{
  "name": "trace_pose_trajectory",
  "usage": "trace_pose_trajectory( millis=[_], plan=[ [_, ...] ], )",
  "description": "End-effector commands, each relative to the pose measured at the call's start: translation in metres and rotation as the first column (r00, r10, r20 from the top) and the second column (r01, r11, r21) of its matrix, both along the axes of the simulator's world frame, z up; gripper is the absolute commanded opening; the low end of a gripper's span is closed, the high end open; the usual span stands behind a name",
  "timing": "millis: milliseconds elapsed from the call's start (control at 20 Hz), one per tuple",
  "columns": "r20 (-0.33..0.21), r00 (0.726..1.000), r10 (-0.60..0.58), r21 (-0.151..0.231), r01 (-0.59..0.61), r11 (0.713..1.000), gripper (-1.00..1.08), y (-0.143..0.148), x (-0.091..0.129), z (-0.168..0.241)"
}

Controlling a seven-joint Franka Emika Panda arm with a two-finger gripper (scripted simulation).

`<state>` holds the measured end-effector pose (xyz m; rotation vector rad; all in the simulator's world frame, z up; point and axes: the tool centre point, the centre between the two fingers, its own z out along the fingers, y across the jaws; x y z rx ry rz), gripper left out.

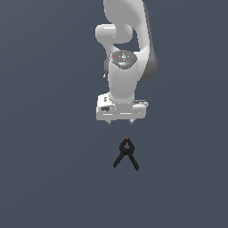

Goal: Pick up the object and move it to a goal position.

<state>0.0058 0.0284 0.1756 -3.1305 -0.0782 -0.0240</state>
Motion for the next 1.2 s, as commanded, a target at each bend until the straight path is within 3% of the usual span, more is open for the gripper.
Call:
trace_pose_trajectory(
  millis=[0,450,1150],
  plan=[
    [0.000,1.000,0.000,0.000,0.000,1.000,1.00,0.000,0.000,0.000],
    [0.008,0.999,0.053,-0.010,-0.052,0.999,1.00,0.029,0.005,0.003],
    [0.004,1.000,0.017,-0.007,-0.017,1.000,1.00,0.029,0.018,-0.010]
  ],
)
